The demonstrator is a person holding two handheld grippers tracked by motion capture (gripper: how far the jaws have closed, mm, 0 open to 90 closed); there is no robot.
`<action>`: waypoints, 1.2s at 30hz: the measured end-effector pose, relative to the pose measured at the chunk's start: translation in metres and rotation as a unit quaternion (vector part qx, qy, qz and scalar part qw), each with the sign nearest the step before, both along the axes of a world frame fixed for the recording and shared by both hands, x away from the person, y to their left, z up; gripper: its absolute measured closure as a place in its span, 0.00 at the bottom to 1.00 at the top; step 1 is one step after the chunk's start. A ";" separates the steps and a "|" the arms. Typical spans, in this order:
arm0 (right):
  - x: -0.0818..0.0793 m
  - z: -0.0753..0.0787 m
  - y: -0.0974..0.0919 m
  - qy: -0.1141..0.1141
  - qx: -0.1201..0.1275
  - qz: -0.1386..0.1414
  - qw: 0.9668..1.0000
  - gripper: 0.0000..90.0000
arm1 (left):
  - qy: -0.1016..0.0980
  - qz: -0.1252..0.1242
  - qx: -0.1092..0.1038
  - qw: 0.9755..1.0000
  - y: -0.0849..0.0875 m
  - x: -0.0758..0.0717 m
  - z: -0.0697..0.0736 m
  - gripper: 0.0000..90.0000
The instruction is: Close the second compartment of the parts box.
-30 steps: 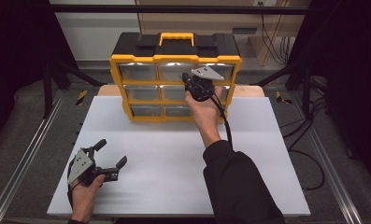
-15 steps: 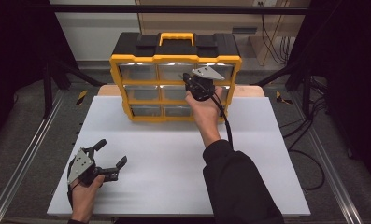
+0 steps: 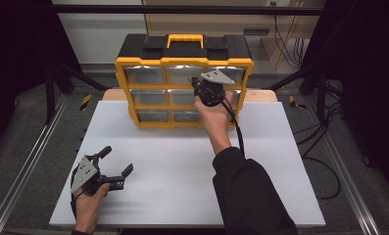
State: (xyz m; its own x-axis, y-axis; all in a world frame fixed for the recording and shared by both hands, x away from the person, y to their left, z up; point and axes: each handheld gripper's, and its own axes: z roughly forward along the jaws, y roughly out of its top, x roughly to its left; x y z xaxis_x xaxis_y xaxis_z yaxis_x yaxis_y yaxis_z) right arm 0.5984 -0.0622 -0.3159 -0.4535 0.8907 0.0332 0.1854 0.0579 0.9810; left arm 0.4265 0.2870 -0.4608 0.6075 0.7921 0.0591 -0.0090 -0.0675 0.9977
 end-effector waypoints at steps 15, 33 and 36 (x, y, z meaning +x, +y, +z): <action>-0.015 0.003 -0.004 -0.012 -0.005 0.009 1.000 1.00 | -0.001 -0.001 0.000 1.000 -0.001 0.000 0.000 0.00; -0.031 0.010 -0.009 -0.022 -0.004 0.023 0.999 1.00 | -0.001 -0.001 -0.001 1.000 -0.001 0.000 0.000 0.00; -0.033 0.010 -0.010 -0.025 -0.006 0.027 0.999 1.00 | -0.001 -0.001 0.000 1.000 -0.002 0.000 0.000 0.00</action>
